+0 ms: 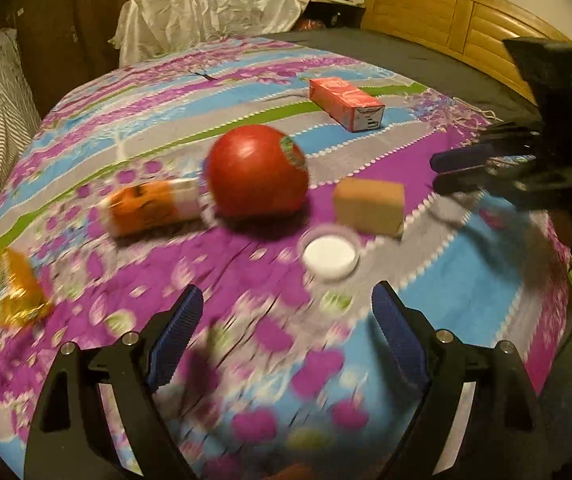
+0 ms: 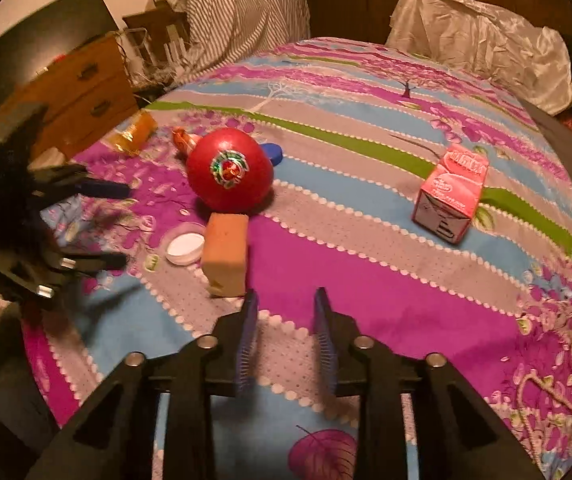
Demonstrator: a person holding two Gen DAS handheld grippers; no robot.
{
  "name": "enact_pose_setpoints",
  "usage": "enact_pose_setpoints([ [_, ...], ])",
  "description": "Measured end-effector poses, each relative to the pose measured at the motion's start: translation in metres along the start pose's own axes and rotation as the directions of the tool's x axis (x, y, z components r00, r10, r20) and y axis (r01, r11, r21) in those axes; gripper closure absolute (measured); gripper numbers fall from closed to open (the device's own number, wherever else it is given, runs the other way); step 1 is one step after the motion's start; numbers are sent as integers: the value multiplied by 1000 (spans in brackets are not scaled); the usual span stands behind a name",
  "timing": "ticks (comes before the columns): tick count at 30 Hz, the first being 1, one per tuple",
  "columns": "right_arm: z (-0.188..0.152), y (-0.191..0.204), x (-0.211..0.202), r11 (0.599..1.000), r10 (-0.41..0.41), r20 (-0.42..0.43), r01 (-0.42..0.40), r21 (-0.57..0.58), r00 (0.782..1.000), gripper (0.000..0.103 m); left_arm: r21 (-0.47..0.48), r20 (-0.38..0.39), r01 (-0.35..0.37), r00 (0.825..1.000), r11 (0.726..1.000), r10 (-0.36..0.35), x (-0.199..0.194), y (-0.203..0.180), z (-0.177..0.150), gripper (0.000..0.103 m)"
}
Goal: Collect trash
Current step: 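Grasp the white round lid with the left tool while the right tool grasps the tan sponge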
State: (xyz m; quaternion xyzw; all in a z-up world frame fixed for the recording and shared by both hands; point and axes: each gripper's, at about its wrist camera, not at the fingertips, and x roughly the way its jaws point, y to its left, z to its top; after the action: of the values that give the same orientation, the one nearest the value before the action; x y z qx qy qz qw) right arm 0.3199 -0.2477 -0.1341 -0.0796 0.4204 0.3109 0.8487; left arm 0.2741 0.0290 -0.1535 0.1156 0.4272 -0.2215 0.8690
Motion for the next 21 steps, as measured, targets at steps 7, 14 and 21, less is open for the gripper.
enact_pose_setpoints([
  [7, 3, -3, 0, 998, 61, 40, -62, 30, 997, 54, 38, -72, 43, 997, 998, -40, 41, -18, 19, 37],
  [14, 16, 11, 14, 996, 91, 34, -92, 14, 995, 54, 3, -54, 46, 997, 999, -46, 33, -17, 14, 65],
  [21, 35, 37, 50, 998, 55, -32, -55, -18, 998, 54, -110, -24, -94, 995, 990, 92, 2, 11, -16, 65],
])
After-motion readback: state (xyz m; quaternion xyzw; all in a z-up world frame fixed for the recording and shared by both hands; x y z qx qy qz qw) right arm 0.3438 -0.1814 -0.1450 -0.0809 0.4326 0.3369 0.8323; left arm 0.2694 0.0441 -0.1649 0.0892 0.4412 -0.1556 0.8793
